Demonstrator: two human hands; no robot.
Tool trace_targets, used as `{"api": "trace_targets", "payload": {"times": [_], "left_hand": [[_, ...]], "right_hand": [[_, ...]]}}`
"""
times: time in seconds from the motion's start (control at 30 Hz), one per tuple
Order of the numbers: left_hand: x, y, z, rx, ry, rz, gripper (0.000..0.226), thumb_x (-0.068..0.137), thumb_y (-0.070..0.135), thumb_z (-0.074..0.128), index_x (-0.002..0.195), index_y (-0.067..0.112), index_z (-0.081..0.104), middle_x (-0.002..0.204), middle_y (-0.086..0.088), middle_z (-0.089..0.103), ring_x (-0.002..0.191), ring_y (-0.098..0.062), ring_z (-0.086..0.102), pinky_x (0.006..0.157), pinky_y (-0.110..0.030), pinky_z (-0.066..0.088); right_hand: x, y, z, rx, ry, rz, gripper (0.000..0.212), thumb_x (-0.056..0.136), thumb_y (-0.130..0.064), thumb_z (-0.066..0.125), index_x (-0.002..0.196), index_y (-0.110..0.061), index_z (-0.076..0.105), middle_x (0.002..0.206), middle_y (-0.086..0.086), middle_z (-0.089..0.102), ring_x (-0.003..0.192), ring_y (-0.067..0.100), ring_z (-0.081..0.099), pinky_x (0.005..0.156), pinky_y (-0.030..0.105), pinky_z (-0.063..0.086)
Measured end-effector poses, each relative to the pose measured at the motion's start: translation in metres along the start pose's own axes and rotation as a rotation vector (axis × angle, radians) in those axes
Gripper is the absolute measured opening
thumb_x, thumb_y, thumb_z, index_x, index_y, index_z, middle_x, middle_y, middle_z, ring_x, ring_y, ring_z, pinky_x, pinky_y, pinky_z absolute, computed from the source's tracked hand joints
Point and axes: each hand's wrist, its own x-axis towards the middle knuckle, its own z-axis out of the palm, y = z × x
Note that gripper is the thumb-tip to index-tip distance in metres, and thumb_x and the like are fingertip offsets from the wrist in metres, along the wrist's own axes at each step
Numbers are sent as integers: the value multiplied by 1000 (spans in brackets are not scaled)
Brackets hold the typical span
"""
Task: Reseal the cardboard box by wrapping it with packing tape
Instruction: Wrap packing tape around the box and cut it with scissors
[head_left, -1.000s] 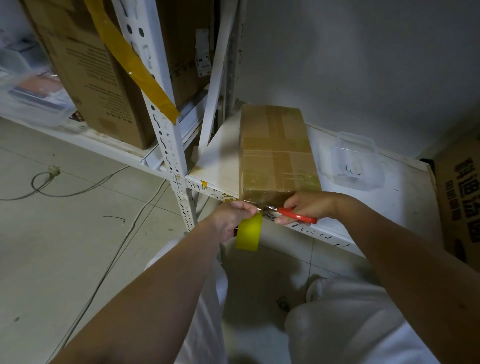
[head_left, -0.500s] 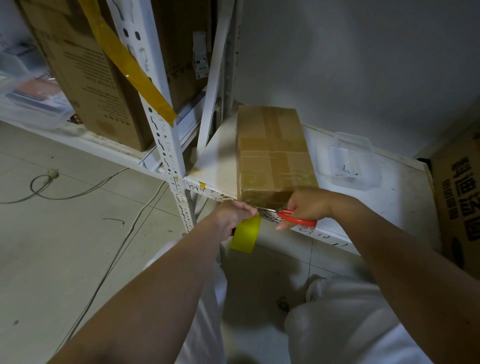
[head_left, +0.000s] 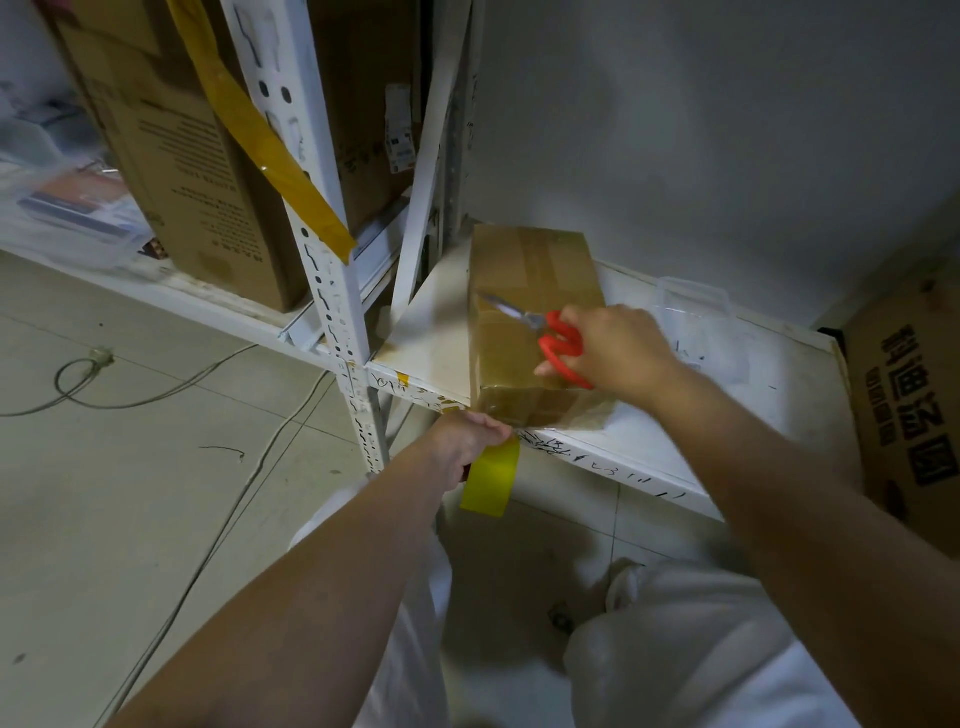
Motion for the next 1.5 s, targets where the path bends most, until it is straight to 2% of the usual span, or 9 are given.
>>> {"api": "trace_targets", "payload": {"times": [0.07,0.17,0.43,0.63,0.73,1.03,1.17,1.37,1.5], "left_hand": [[-4,0,-1,13,-8,20,34,86,-1,65,57,16,63,72,-1,58,83,-17,58,86,-29,47],[-10,0,-5,83,5,24,8,82,8,73,85,9,66,95,-10,65,107,-25,59,101,-42,46],[-7,3,-1,109,27,7,17,88,21,68,73,14,66,112,-16,66,114,-32,59,103,-48,45],[1,-2,-5,323,134,-20,42,91,29,62,122,1,60,120,-18,63,113,-35,59,100,-44,48],[-5,-11,-10,407,198,-90,52,92,36,60,128,0,53,128,-18,56,121,-35,52,104,-41,43],[-7,-6,-10,173,104,-126,23,90,26,64,98,6,66,109,-19,66,104,-37,64,95,-50,50],[-10,-2,-10,122,82,-119,15,90,19,62,80,9,63,98,-18,67,97,-35,65,95,-49,51],[-17,2,-25,118,167,-143,25,82,8,69,105,6,60,113,-20,62,109,-37,59,97,-48,49],[-12,9,-34,55,253,-38,34,93,16,57,124,3,55,103,-14,62,105,-27,57,91,-37,50]], "right_hand": [[3,-10,29,-37,24,-43,65,72,-68,64,117,-23,53,102,-5,67,93,17,61,92,32,42],[4,-17,58,36,15,-34,87,58,-72,73,121,-18,48,119,-2,57,114,20,52,98,39,36],[8,-20,84,40,159,10,63,77,-63,65,119,-19,48,120,0,57,116,21,51,100,42,34],[7,-20,93,-49,190,1,70,73,-70,62,121,-20,48,121,-1,55,117,20,50,99,41,35],[6,-21,98,-57,229,14,68,73,-65,68,121,-21,48,121,-1,56,117,20,52,101,40,36],[5,-30,89,85,237,116,80,65,-81,58,114,-19,50,115,-2,58,112,20,54,97,43,37],[5,-34,95,-11,237,100,72,71,-72,62,118,-20,48,118,0,57,115,21,52,97,43,36],[1,-34,99,-52,213,97,66,75,-53,71,124,-21,42,125,0,53,121,20,48,102,43,35],[2,-31,91,122,179,113,67,69,-71,64,112,-23,46,114,-5,54,112,17,51,99,44,40]]}}
